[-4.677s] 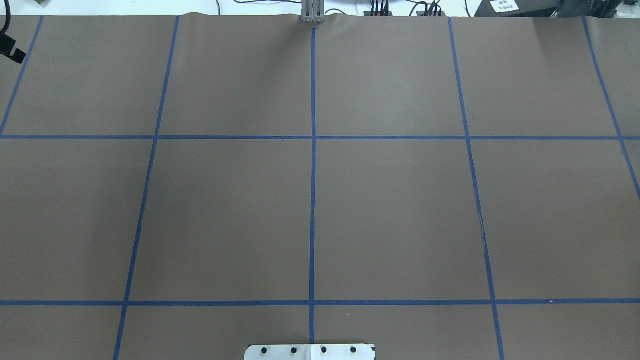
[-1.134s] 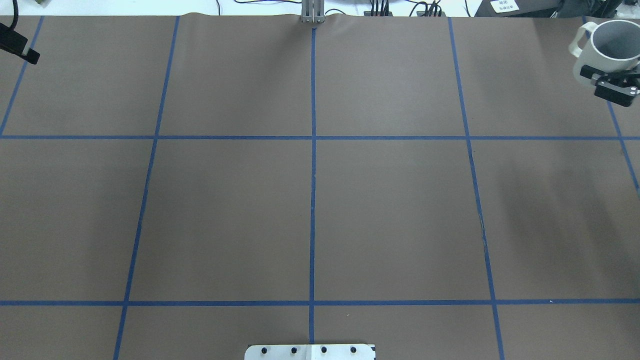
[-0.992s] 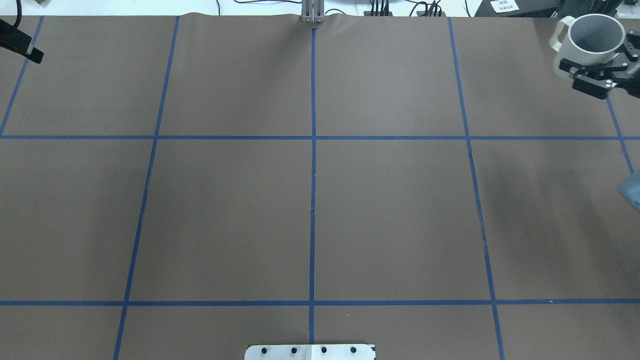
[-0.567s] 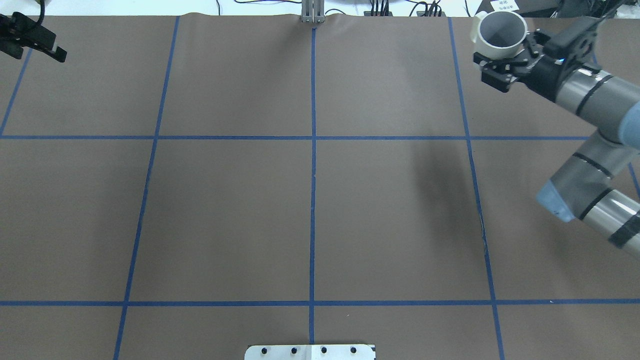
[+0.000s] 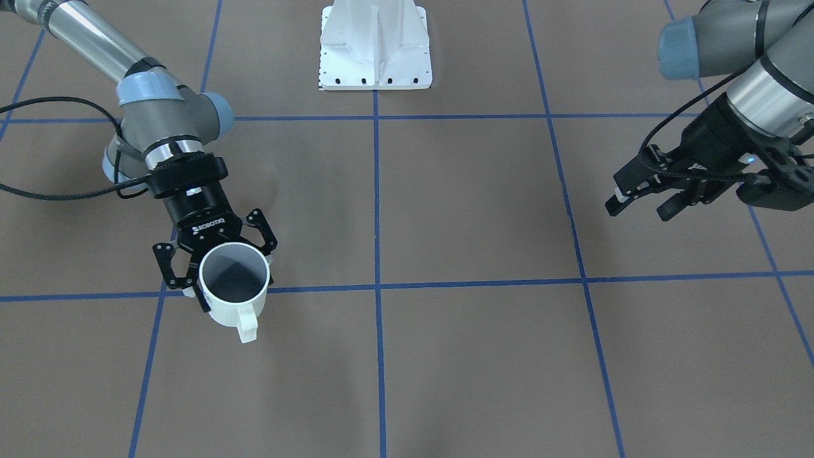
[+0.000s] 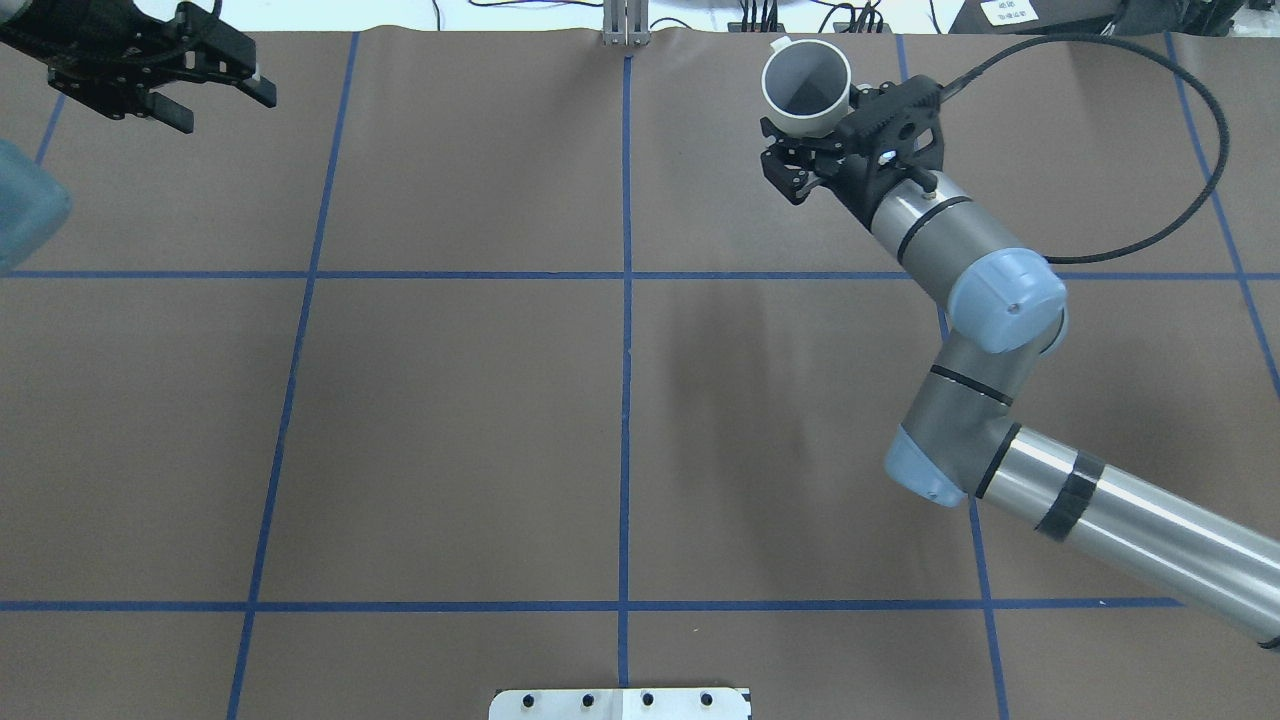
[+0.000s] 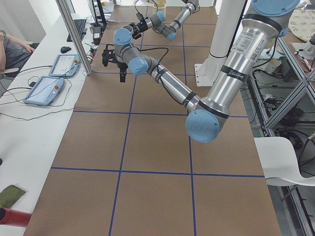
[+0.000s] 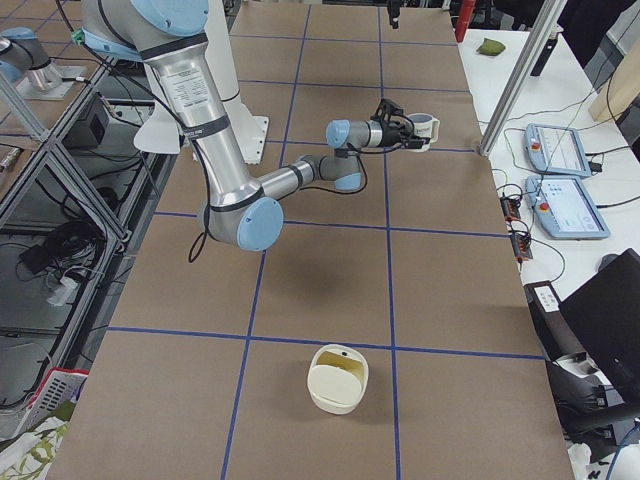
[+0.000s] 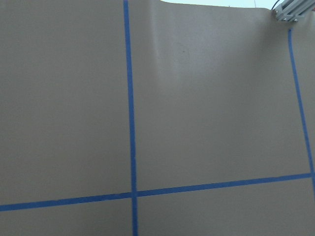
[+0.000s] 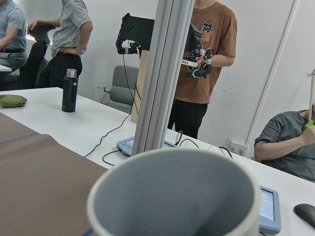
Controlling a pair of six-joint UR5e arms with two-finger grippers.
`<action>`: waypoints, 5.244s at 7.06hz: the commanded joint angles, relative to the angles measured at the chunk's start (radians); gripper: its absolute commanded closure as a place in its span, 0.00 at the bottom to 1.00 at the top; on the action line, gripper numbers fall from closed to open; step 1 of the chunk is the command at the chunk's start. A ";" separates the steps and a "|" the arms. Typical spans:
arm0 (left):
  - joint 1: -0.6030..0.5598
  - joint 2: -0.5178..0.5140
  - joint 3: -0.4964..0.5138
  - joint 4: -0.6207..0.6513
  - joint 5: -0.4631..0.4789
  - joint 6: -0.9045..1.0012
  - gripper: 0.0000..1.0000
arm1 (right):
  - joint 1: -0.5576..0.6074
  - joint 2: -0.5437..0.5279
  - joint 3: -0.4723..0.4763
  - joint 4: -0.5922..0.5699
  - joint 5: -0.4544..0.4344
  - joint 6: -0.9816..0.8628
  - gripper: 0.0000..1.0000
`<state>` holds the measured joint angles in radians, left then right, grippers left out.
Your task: Left arm hands cup to right arm to dump lemon
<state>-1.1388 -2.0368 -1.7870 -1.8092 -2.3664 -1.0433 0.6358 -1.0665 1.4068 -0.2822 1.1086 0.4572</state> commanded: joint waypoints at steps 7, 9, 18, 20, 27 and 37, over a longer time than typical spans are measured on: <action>0.193 -0.296 0.147 -0.015 0.129 -0.332 0.00 | -0.110 0.329 -0.135 -0.402 -0.214 0.034 0.87; 0.235 -0.359 0.187 -0.021 0.177 -0.383 0.00 | -0.134 0.335 -0.132 -0.403 -0.245 0.034 0.87; 0.235 -0.372 0.288 -0.194 0.177 -0.466 0.54 | -0.191 0.335 -0.100 -0.400 -0.362 0.034 0.82; 0.241 -0.376 0.288 -0.194 0.177 -0.466 0.54 | -0.191 0.335 -0.097 -0.400 -0.360 0.034 0.80; 0.246 -0.376 0.288 -0.194 0.177 -0.462 0.73 | -0.191 0.332 -0.092 -0.400 -0.359 0.032 0.77; 0.248 -0.385 0.298 -0.188 0.179 -0.460 1.00 | -0.264 0.257 0.013 -0.397 -0.398 0.000 0.01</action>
<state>-0.8914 -2.4183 -1.4896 -1.9985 -2.1875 -1.5016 0.4101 -0.7923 1.3897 -0.6788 0.7375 0.4708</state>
